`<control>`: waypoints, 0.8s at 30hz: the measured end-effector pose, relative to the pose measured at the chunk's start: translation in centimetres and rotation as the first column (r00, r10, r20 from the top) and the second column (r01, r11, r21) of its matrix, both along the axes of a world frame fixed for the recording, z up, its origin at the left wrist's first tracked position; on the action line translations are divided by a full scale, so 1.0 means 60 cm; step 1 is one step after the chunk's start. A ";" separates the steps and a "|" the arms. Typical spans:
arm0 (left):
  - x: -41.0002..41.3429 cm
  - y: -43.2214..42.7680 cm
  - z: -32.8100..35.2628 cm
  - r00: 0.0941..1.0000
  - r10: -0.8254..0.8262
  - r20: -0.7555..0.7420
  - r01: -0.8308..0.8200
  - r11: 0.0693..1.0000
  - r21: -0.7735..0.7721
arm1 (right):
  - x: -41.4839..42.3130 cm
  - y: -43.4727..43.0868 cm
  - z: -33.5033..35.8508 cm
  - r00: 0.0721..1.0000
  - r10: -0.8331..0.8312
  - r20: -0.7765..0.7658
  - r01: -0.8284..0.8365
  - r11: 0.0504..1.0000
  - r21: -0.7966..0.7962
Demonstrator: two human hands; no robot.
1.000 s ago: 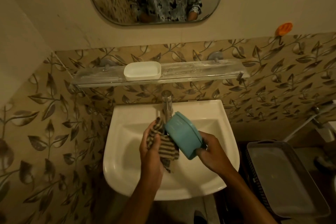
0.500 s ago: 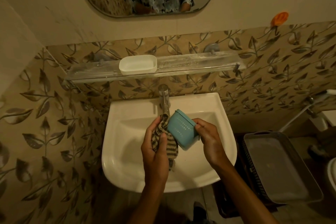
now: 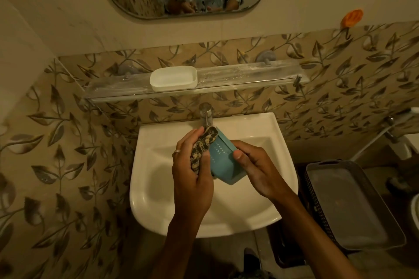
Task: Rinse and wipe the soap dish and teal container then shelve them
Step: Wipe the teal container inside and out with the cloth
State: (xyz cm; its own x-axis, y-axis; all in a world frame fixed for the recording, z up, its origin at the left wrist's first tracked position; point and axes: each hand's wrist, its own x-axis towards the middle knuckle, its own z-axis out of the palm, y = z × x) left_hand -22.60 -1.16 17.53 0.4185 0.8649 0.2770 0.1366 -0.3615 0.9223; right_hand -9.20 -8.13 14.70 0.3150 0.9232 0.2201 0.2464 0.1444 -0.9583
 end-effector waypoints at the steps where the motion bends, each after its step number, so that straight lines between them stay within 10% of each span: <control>1: 0.001 0.004 0.001 1.000 -0.007 -0.028 0.007 1.000 -0.001 | 0.000 -0.001 -0.001 0.999 0.032 -0.014 -0.032 0.999 -0.013; 14: 0.010 -0.102 -0.041 0.967 -0.027 -0.255 0.110 0.941 0.320 | -0.011 0.001 -0.025 0.860 -0.507 0.063 0.492 0.855 0.164; 20: 0.030 -0.027 -0.019 0.987 -0.054 -0.152 0.034 0.991 -0.132 | -0.001 -0.002 -0.030 0.789 -0.611 0.054 0.591 0.781 0.200; 24: 0.035 -0.095 -0.015 0.979 -0.050 -0.196 0.087 0.979 0.184 | 0.011 0.004 -0.031 0.790 -0.611 0.059 0.588 0.781 0.211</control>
State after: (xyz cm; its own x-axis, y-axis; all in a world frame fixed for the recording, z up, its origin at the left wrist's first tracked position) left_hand -20.48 -6.87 16.66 0.5359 0.7710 0.3440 0.2710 -0.5430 0.7948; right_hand -8.54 -7.92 12.81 0.7531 0.4992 0.4285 0.4474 0.0887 -0.8899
